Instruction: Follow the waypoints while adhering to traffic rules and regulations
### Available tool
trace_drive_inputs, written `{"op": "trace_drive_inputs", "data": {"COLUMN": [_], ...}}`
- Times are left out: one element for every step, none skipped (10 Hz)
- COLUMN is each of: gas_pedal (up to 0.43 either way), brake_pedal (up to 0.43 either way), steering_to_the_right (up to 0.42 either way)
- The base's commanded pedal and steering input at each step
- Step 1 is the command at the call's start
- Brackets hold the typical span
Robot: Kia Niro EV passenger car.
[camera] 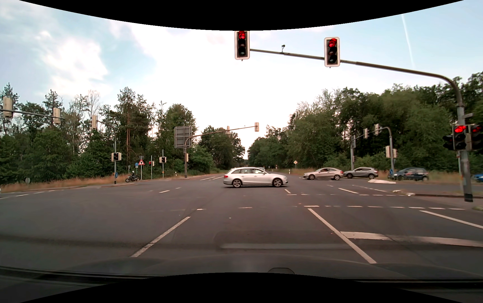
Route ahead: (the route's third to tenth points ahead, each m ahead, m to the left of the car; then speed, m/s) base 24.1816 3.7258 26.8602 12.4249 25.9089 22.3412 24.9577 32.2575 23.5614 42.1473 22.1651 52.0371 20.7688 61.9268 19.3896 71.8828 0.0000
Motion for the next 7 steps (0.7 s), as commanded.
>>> {"op": "trace_drive_inputs", "data": {"gas_pedal": [0.0,0.0,0.0,0.0,0.0,0.0,0.0], "brake_pedal": [0.256,0.256,0.256,0.256,0.256,0.256,0.256], "steering_to_the_right": [-0.024,-0.025,-0.025,-0.025,-0.025,-0.024,-0.024]}}
